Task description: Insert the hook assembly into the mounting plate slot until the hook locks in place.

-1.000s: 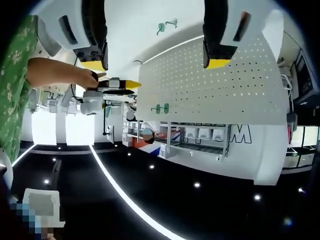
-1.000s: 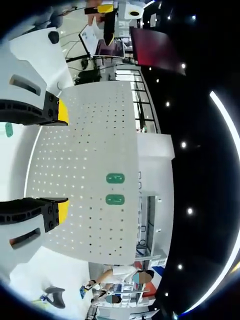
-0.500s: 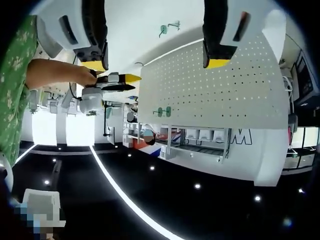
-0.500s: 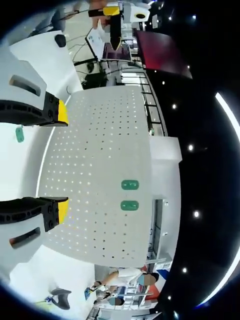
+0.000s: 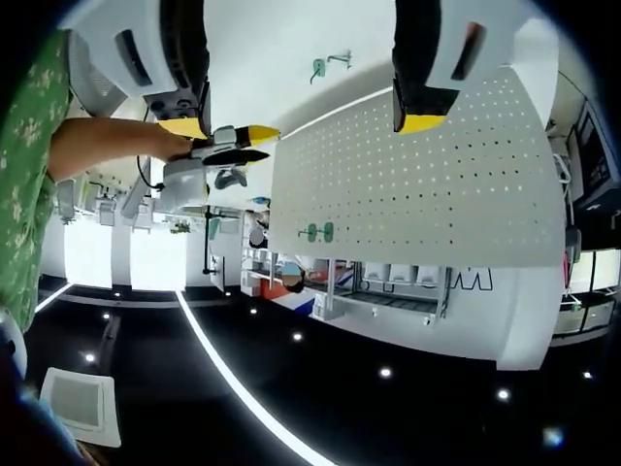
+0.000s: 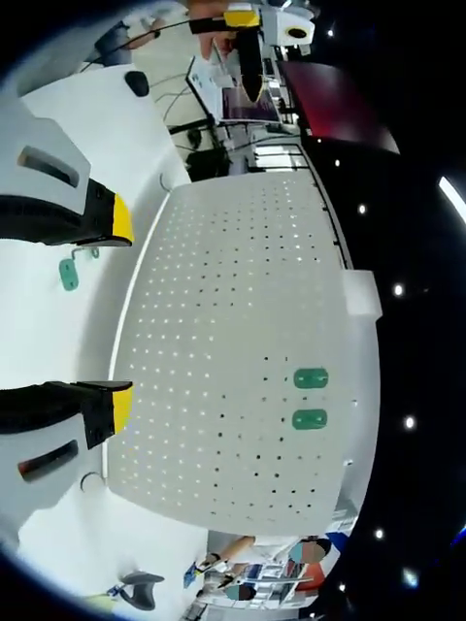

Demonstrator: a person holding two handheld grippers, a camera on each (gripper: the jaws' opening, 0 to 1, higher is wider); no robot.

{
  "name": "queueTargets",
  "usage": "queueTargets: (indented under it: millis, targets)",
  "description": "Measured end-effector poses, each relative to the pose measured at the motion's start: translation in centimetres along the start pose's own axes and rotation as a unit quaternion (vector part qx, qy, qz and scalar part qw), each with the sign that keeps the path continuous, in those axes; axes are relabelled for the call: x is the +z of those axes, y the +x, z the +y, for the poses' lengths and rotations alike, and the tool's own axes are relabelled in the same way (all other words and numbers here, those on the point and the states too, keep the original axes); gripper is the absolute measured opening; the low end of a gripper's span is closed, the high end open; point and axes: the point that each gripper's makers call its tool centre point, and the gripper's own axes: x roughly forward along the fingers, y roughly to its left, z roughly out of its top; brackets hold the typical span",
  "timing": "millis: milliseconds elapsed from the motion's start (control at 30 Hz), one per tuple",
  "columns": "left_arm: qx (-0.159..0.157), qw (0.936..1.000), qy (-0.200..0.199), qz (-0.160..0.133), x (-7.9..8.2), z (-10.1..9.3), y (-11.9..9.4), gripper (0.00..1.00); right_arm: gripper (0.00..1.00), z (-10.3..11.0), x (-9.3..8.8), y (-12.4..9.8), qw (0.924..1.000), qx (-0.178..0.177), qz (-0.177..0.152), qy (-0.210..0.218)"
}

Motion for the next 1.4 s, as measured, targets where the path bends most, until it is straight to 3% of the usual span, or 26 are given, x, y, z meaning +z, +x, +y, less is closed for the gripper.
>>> queueTargets:
  millis: [500, 933, 1400]
  targets:
    - [0.001, 0.9999, -0.011, 0.006, -1.1, 0.5, 0.2, 0.78, 0.55, 1.7, -5.3, 3.3, 0.9968, 0.02, 0.077, 0.014]
    - [0.001, 0.9998, -0.017, 0.013, -1.7, 1.2, 0.9, 0.77, 0.54, 2.7, -8.4, 5.4, 0.9921, 0.034, 0.117, 0.028]
    - [-0.003, 0.9995, -0.025, 0.021, -2.5, 1.6, 1.5, 0.76, 0.48, 3.5, -10.0, 6.6, 0.988, 0.044, 0.142, 0.042]
